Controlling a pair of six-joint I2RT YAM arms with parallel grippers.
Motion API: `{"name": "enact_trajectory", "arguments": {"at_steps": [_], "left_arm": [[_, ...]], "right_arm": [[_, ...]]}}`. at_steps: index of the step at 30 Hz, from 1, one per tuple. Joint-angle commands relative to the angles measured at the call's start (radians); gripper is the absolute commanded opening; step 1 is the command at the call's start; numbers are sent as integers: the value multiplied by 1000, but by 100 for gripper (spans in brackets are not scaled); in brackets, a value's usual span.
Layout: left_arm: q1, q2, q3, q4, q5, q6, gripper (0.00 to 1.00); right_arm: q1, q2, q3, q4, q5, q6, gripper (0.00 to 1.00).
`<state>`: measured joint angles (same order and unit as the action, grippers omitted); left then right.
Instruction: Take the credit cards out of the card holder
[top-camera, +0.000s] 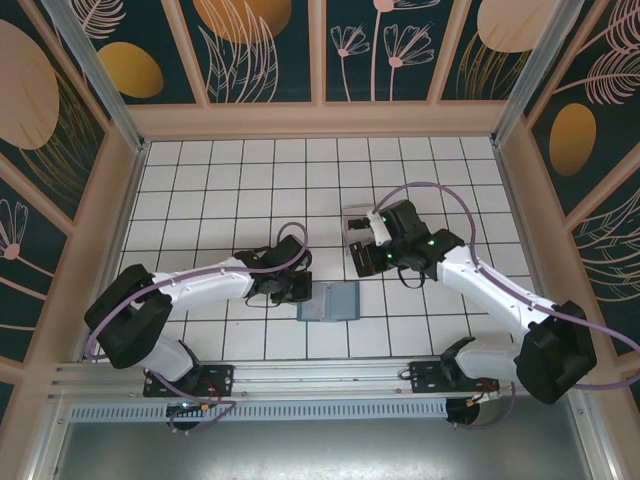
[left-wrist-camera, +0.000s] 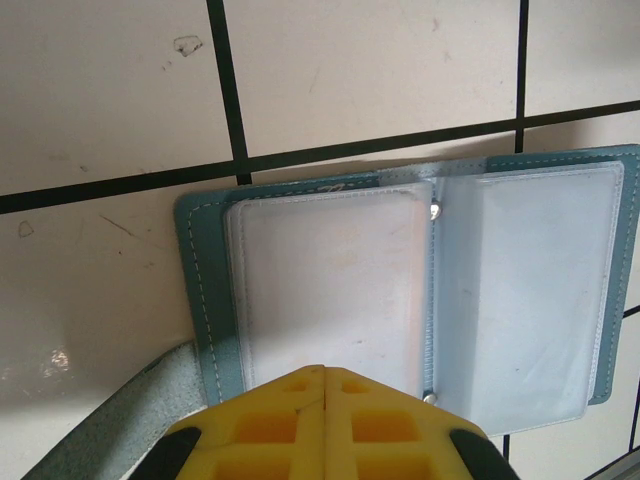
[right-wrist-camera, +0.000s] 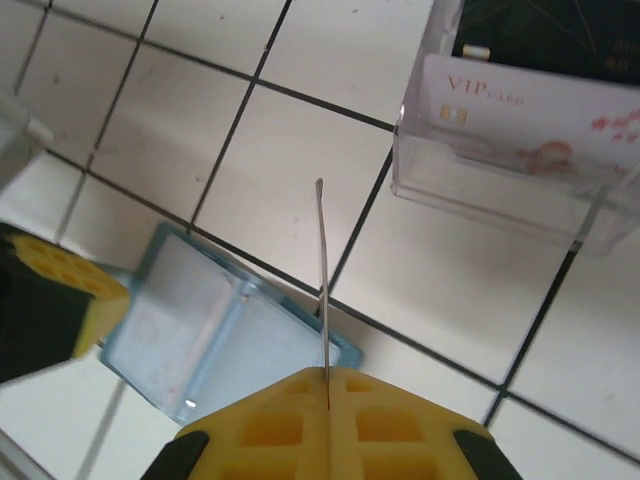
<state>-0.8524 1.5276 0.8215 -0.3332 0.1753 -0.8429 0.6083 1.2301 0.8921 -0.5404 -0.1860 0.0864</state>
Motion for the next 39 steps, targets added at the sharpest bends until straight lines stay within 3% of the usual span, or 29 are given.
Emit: {"name": "enact_trajectory", "arguments": {"at_steps": [1, 9, 22, 31, 39], "left_arm": [[5, -24, 10, 16, 8, -10, 7], [5, -22, 20, 31, -4, -10, 7], [5, -13, 37, 34, 0, -7, 6], [5, -20, 29, 41, -10, -10, 6], [7, -9, 27, 51, -13, -8, 6]], "right_arm": [[-4, 15, 60, -94, 77, -250, 2], [2, 73, 136, -291, 244, -540, 0], [65, 133, 275, -396, 374, -929, 0], [59, 252, 408, -462, 364, -1158, 0], [-8, 392, 557, -471, 305, -1260, 0]]}}
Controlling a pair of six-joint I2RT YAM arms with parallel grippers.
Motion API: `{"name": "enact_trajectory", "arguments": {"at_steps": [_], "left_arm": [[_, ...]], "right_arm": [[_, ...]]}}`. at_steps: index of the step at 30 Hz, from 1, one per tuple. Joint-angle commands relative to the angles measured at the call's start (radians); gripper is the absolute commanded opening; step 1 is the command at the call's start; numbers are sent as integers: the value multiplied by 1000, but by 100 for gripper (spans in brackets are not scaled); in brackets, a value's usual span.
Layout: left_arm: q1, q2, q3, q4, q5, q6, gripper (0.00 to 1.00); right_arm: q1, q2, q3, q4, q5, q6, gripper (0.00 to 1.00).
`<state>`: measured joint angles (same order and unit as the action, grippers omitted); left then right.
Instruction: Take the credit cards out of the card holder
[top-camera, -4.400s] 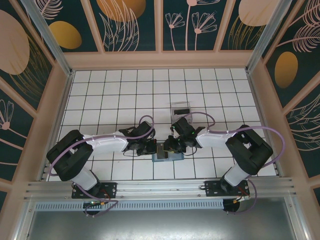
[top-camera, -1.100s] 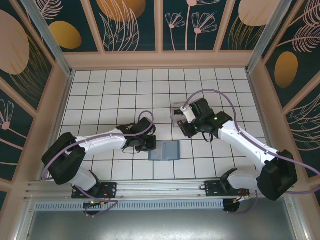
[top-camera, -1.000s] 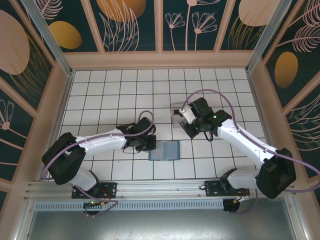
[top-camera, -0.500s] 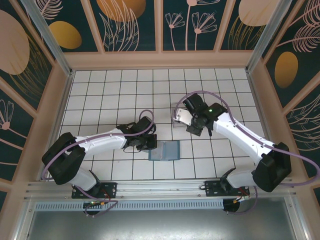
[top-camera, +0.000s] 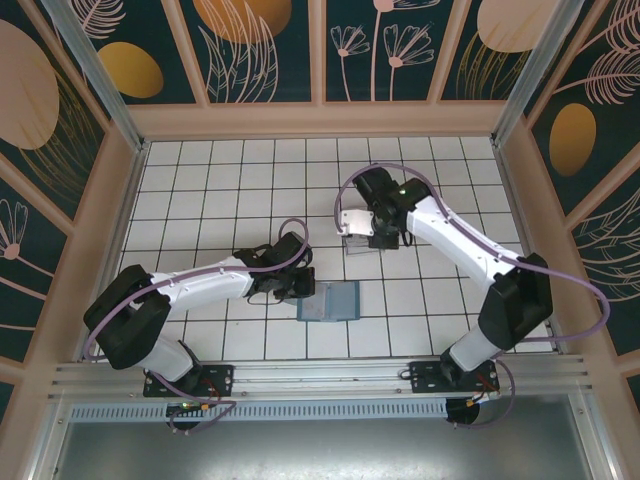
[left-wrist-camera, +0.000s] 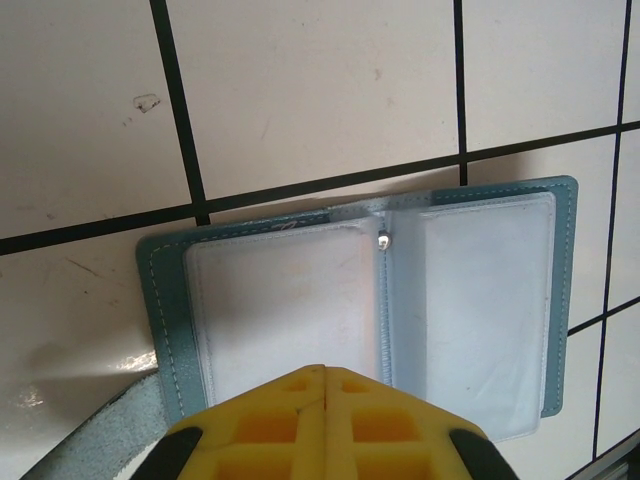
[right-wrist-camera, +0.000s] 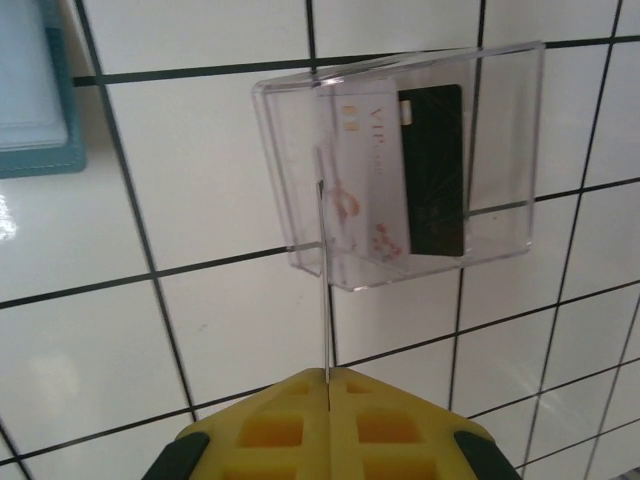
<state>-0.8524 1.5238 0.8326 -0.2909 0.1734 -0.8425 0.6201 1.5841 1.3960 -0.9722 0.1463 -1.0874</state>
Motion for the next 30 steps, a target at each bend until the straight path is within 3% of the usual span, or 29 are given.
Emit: {"name": "enact_trajectory", "arguments": {"at_steps": [1, 18, 30], "left_arm": [[6, -3, 16, 9, -13, -9, 6], [7, 4, 17, 19, -14, -18, 6], [15, -8, 5, 18, -16, -18, 6]], "right_arm": [[-26, 60, 72, -39, -32, -95, 0], [-67, 324, 329, -99, -126, -199, 0], [-115, 382, 359, -101, -127, -216, 0]]}}
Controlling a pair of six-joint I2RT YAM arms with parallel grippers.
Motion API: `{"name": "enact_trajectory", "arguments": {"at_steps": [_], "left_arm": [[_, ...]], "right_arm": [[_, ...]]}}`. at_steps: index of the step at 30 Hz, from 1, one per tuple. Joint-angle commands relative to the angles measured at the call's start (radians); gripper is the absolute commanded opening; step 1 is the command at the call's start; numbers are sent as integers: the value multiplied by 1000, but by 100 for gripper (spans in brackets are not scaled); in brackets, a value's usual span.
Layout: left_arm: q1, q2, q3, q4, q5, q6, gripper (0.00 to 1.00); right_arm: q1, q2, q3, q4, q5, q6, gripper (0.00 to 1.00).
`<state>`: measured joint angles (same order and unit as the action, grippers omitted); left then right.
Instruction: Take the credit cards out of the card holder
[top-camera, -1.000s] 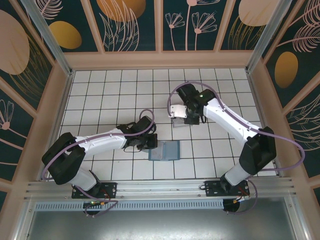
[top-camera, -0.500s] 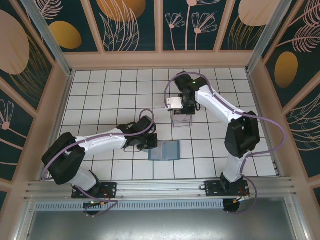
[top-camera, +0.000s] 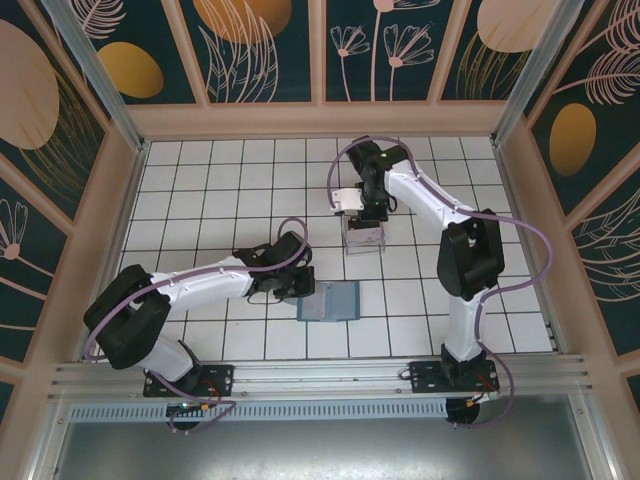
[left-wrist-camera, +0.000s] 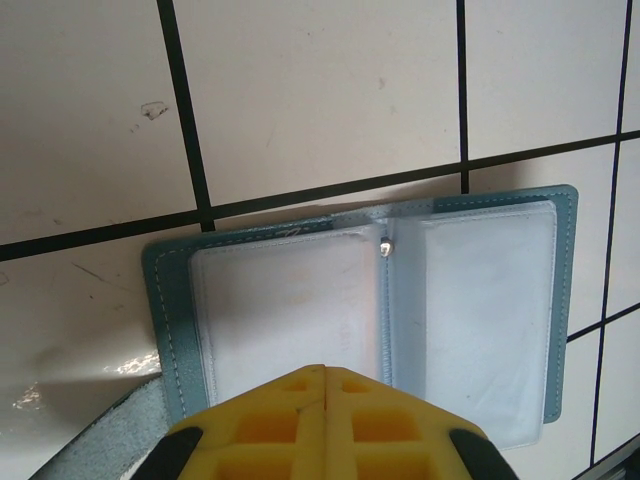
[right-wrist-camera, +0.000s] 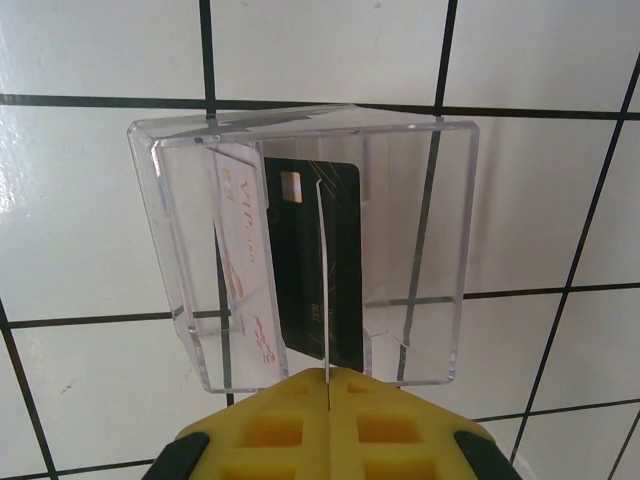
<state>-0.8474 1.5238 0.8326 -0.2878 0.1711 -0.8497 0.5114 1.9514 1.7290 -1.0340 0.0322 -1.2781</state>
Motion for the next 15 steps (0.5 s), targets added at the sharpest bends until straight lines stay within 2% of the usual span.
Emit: {"name": "enact_trajectory", "arguments": {"at_steps": [1, 15], "left_arm": [[9, -7, 4, 15, -12, -12, 6], [12, -19, -14, 22, -13, -22, 6]], "right_arm": [[-7, 16, 22, -35, -12, -27, 0], [-5, 77, 28, -24, -68, -32, 0]]}}
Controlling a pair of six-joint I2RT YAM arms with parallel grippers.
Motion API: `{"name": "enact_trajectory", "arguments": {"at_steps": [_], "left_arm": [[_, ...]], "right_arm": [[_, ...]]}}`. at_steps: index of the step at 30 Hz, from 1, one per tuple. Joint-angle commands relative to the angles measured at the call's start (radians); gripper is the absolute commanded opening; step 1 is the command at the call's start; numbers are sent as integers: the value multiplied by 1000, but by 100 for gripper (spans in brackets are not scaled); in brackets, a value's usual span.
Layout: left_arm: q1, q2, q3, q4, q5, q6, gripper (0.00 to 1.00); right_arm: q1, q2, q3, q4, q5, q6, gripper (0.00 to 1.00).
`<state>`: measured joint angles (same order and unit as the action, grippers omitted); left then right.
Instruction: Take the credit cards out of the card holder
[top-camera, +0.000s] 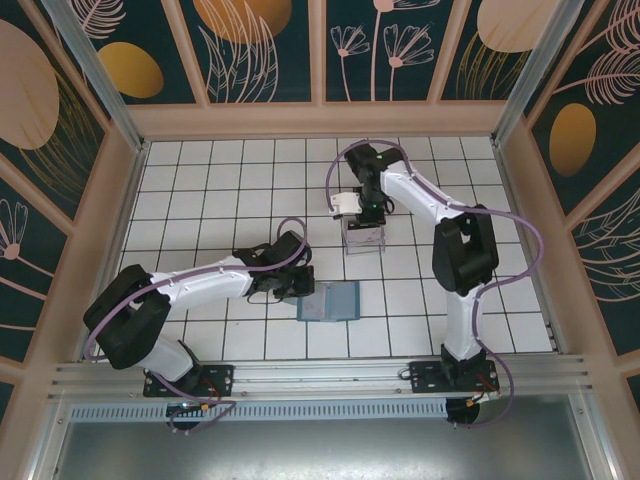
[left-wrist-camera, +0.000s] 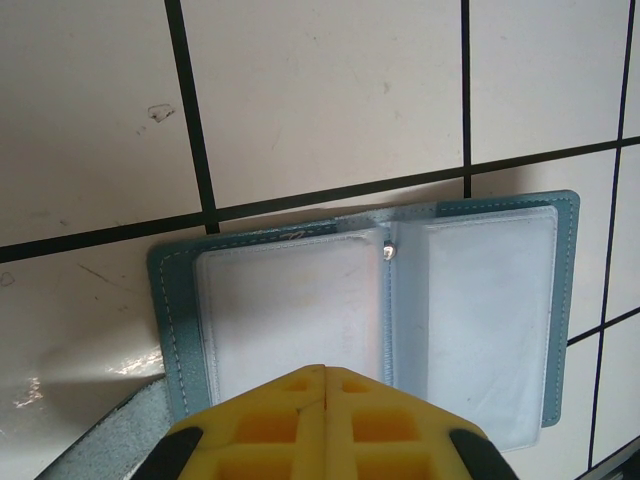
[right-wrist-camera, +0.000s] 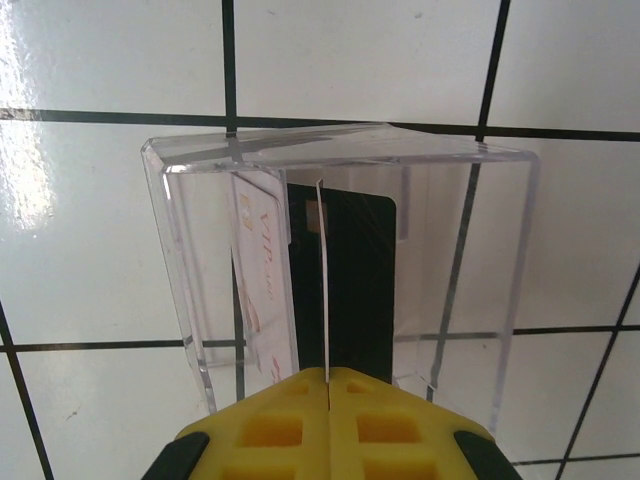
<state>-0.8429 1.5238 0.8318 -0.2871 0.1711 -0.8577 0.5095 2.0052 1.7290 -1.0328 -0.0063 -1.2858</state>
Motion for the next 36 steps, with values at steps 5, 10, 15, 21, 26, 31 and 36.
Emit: {"name": "enact_trajectory", "arguments": {"at_steps": [5, 10, 15, 21, 26, 31, 36], "left_arm": [[9, -24, -23, 25, -13, -17, 6], [10, -27, -29, 29, -11, -19, 6], [12, -31, -29, 31, -12, -19, 6], [13, -36, -33, 31, -15, -20, 6], [13, -42, -34, 31, -16, -22, 6], [13, -51, -36, 31, -21, -24, 6], [15, -53, -36, 31, -27, -25, 6]], "right_arm": [[-4, 40, 31, -18, -27, -22, 0], [-3, 48, 39, -15, -23, -17, 4], [-3, 48, 32, 24, 12, 0, 11], [-5, 37, 26, 75, 54, 14, 19], [-5, 30, 22, 124, 97, 22, 22], [-4, 12, 28, 167, 115, 53, 24], [-5, -34, 18, 200, 55, 154, 27]]}}
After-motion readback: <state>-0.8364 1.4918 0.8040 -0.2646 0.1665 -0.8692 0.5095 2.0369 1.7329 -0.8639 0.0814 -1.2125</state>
